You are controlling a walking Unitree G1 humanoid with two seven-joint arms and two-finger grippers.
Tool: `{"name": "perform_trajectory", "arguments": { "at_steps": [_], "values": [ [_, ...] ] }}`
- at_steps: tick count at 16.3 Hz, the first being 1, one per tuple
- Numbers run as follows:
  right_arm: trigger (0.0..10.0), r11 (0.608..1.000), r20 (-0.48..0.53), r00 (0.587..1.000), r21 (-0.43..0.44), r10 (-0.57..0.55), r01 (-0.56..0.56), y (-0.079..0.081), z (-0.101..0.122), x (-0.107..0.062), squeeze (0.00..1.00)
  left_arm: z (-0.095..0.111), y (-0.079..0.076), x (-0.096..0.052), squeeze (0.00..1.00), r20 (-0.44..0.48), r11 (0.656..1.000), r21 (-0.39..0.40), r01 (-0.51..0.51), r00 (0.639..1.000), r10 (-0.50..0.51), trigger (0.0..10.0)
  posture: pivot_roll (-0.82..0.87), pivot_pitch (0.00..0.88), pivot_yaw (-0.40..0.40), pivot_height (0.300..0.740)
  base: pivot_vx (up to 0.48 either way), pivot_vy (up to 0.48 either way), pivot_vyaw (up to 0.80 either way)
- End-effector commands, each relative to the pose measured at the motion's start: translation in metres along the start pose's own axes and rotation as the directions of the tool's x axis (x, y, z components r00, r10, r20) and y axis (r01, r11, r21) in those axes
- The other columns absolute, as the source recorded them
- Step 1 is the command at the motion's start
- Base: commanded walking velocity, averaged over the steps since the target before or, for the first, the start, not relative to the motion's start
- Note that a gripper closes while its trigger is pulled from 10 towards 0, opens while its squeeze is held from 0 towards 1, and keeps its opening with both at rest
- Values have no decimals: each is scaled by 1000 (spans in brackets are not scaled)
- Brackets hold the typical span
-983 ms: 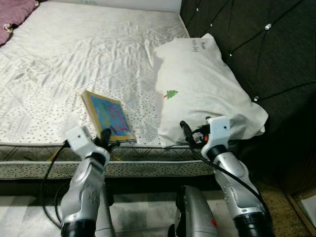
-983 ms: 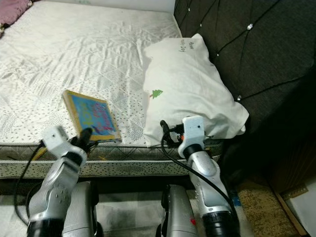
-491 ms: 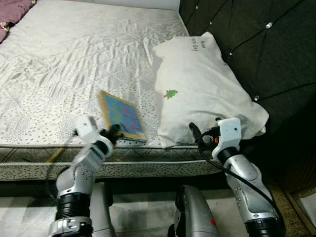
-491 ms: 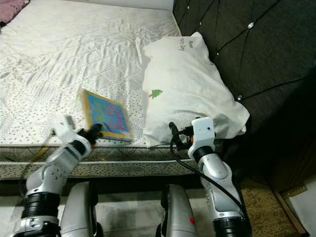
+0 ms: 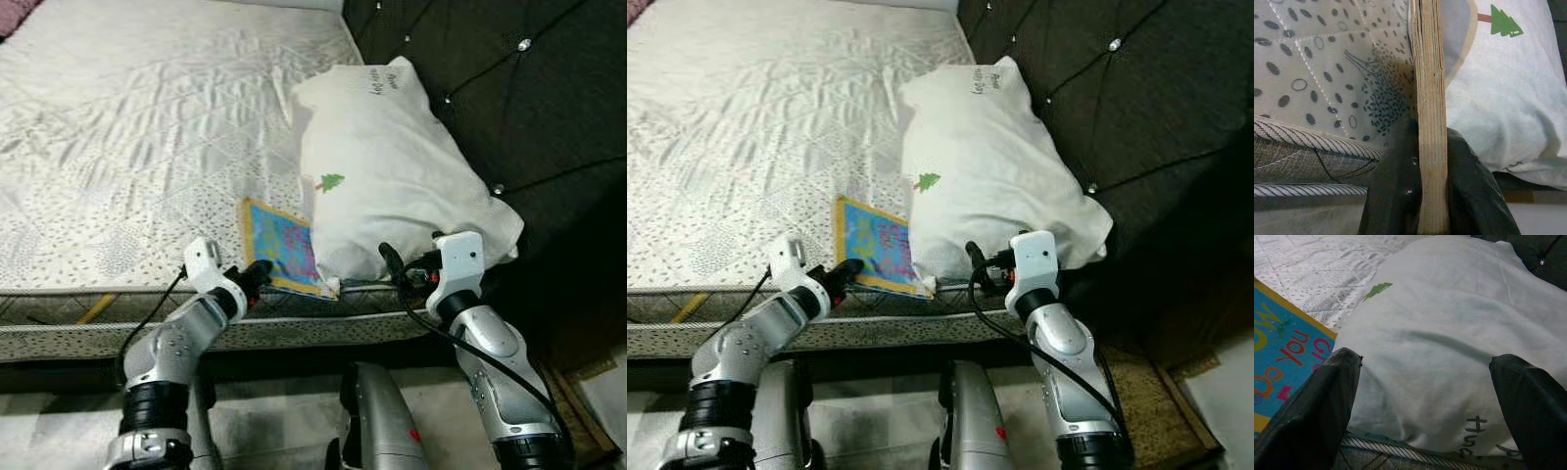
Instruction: Clean up the room
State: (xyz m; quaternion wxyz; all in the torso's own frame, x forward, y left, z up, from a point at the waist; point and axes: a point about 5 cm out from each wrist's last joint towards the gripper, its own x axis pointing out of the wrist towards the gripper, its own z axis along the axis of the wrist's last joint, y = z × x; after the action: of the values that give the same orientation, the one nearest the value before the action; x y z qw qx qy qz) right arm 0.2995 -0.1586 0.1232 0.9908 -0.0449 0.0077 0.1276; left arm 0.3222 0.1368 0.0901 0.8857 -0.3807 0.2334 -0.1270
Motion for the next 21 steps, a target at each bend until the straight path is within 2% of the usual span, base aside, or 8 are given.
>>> {"name": "perform_trajectory", "arguments": {
  "at_steps": [1, 6, 10, 14, 18, 19, 20, 21],
  "values": [
    [10000, 1000, -5, 1000, -16, -3, 3, -4, 1, -1, 0, 0, 7, 1, 0, -32, 1000, 16, -20, 999, 21, 10000, -102, 111, -144, 532, 0, 0, 0],
    [10000, 1000, -5, 1000, -20, -6, 5, -4, 2, -3, 0, 36, 25, 1, 0, 66, 995, 72, -65, 996, 60, 10000, -114, 110, -146, 532, 0, 0, 0],
    [10000, 1000, 1, 1000, -23, -2, 2, -3, 4, -1, 0, 49, 25, 8, 0, 85, 992, 102, -68, 995, 59, 10000, -118, 111, -148, 532, 0, 0, 0],
    [10000, 1000, 2, 1000, -24, -3, 3, -3, 4, -1, 0, 54, 29, 11, 0, 85, 992, 97, -75, 994, 67, 10000, -122, 113, -147, 532, 0, 0, 0],
    [10000, 1000, -1, 1000, -23, -9, 9, -3, 3, -3, 0, 52, 36, 12, 0, 15, 987, 130, -90, 996, 89, 10000, -124, 116, -147, 532, 0, 0, 0],
    [10000, 1000, -3, 1000, -25, -4, 4, -2, 3, -3, 0, 56, 40, 9, 714, 26, 984, 135, -113, 994, 111, 10000, -125, 116, -146, 532, 0, 0, 0],
    [10000, 1000, -2, 1000, -26, -4, 4, -2, 3, -3, 0, 60, 44, 8, 1000, 37, 978, 154, -139, 990, 135, 10000, -125, 116, -146, 532, 0, 0, 0],
    [10000, 1000, 0, 1000, -26, -6, 6, -2, 3, -2, 0, 63, 46, 6, 1000, 50, 974, 161, -157, 987, 150, 10000, -124, 115, -145, 532, 0, 0, 0]
  ]
}}
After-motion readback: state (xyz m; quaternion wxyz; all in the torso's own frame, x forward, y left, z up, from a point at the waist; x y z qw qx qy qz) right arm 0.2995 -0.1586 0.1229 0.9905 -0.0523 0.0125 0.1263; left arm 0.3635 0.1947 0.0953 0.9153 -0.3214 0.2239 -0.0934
